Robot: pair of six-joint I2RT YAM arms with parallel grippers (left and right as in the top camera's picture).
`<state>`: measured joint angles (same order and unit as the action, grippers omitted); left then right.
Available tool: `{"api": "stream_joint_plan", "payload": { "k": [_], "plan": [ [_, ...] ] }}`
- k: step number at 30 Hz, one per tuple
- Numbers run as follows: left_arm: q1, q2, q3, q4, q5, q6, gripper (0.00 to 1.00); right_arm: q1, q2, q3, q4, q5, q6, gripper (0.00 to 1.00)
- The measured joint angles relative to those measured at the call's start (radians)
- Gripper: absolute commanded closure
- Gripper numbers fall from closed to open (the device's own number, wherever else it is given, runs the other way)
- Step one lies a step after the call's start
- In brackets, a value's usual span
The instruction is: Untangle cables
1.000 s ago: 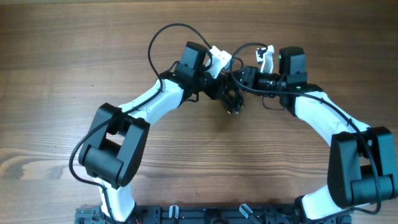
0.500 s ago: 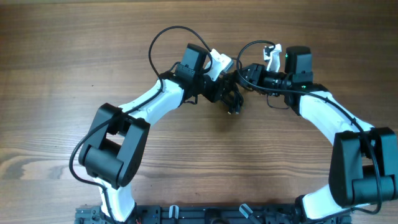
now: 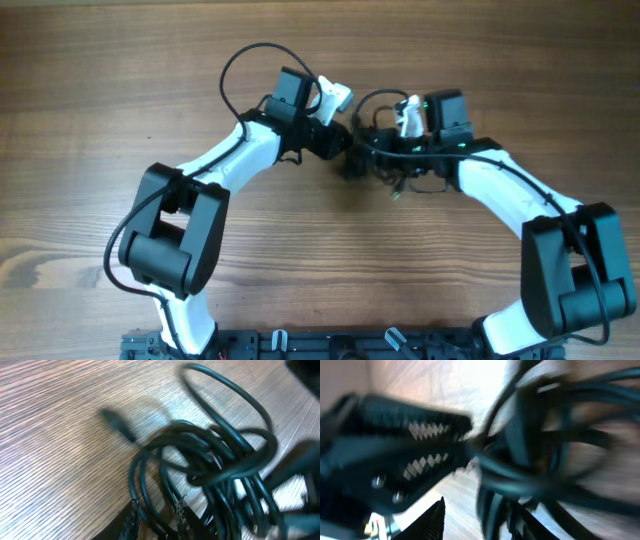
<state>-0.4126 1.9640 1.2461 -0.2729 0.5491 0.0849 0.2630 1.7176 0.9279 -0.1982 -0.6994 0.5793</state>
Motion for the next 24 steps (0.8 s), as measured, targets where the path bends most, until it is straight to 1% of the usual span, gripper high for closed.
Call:
{"api": "stream_joint_plan", "payload": {
  "k": [3,6,9,14,18,24],
  "plan": [
    [0.025,-0.001,0.000,-0.013,0.029,-0.005,0.73,0.046,0.000,0.000,0.001,-0.007,0.000,0.59],
    [0.049,-0.009,0.000,-0.018,0.076,-0.023,0.77,0.068,0.000,0.000,0.003,-0.020,0.000,0.57],
    [0.066,-0.024,0.000,-0.011,0.115,-0.076,0.78,0.064,-0.010,0.000,0.002,-0.029,0.000,0.57],
    [0.066,-0.032,0.000,0.019,0.144,-0.143,0.78,0.060,-0.082,0.000,-0.011,-0.031,0.004,0.59],
    [0.048,-0.032,0.000,0.072,0.149,-0.140,0.78,0.060,-0.099,0.000,-0.048,0.041,0.058,0.58],
    [0.002,-0.032,0.000,0.056,0.110,-0.113,0.78,0.052,-0.099,0.000,-0.057,0.099,0.108,0.59]
  ]
}}
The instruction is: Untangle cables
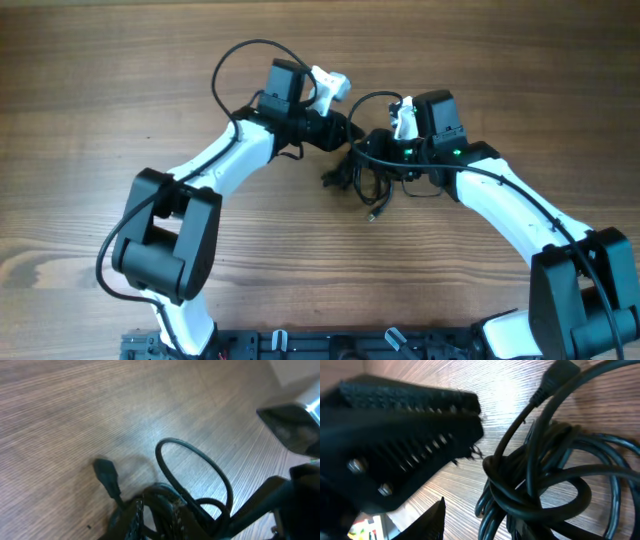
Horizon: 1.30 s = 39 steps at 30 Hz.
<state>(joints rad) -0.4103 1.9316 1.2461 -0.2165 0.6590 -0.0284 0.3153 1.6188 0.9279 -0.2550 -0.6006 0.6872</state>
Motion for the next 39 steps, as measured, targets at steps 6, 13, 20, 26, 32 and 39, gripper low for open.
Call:
{"api": "stream_joint_plan", "payload": {
  "k": [6,13,20,26,32,39],
  "plan": [
    [-0.032,0.000,0.000,-0.008,-0.047,0.047,0.74,-0.017,0.000,0.000,-0.014,0.009,0.027,0.70],
    [-0.035,0.000,0.000,-0.040,-0.060,0.100,0.75,-0.120,0.000,0.000,-0.082,0.030,0.034,0.75],
    [-0.042,0.000,0.000,-0.050,-0.056,0.107,0.75,-0.130,0.000,0.000,-0.079,0.065,0.027,0.64],
    [-0.085,0.000,0.000,-0.080,-0.047,0.111,0.75,-0.130,0.000,0.000,-0.050,0.083,0.050,0.63],
    [-0.106,0.000,0.000,-0.119,-0.048,0.122,0.76,-0.130,0.000,0.000,-0.030,0.086,0.087,0.56],
    [-0.106,0.000,0.000,-0.150,-0.047,0.135,0.76,-0.130,0.000,0.000,0.016,0.086,0.126,0.63]
  ]
}}
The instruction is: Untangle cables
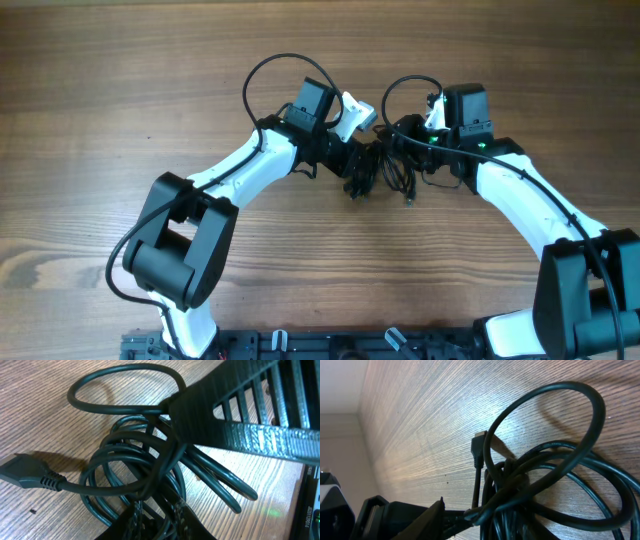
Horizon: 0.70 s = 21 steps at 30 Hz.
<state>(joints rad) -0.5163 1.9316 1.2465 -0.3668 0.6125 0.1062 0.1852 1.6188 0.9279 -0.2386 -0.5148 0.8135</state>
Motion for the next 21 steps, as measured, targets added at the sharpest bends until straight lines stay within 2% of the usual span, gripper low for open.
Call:
{"api": "stream_joint_plan", "payload": {
  "k": [7,12,15,18,21],
  "plan": [
    [0.000,0.000,0.000,-0.012,0.006,0.035,0.77,0.000,0.000,0.000,-0.007,0.004,0.006,0.80],
    [0.000,0.000,0.000,-0.012,0.006,0.047,0.76,0.000,0.000,0.000,-0.015,0.011,0.005,0.80],
    [0.000,0.000,0.000,-0.012,0.006,0.048,0.76,0.000,0.000,0.000,-0.019,0.011,0.006,0.87],
    [0.000,0.000,0.000,-0.012,0.006,0.050,0.76,0.000,0.000,0.000,-0.026,0.010,0.005,0.87],
    [0.000,0.000,0.000,-0.012,0.006,0.051,0.76,0.000,0.000,0.000,-0.031,0.011,0.005,0.83]
  ]
}}
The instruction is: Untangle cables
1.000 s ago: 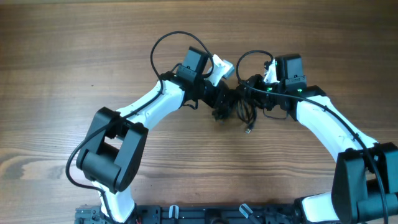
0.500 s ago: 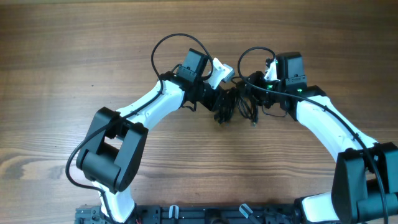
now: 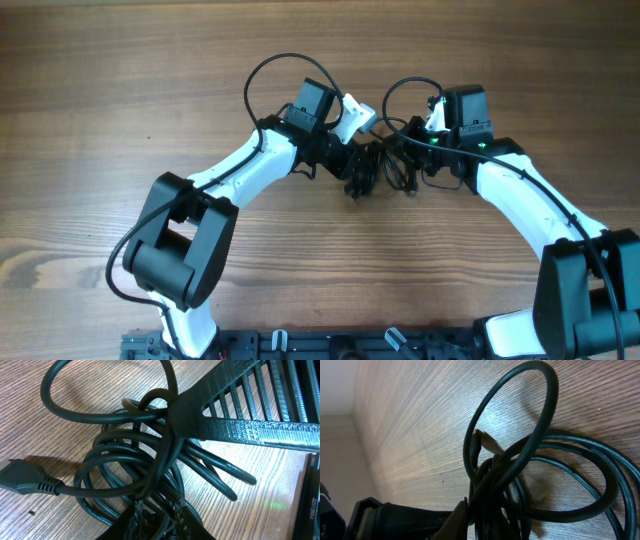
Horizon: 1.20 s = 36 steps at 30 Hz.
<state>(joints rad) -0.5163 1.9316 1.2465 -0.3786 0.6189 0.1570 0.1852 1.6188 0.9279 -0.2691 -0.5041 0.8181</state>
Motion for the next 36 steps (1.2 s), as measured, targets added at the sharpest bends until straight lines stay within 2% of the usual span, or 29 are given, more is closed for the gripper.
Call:
{"api": "stream_joint_plan", "payload": {
  "k": [2,27,32,36],
  "plan": [
    [0.000,0.000,0.000,0.000,0.000,0.000,0.76,0.000,0.000,0.000,-0.002,0.000,-0.001,0.80],
    [0.000,0.000,0.000,0.000,0.000,0.000,0.76,0.035,0.000,0.000,-0.004,0.007,0.001,0.78],
    [0.000,0.000,0.000,0.001,0.000,0.000,0.76,0.035,0.000,0.000,-0.003,0.027,0.016,0.80],
    [0.000,0.000,0.000,0.001,0.000,0.000,0.76,0.035,0.000,0.000,-0.003,0.038,0.026,0.85]
  ]
}}
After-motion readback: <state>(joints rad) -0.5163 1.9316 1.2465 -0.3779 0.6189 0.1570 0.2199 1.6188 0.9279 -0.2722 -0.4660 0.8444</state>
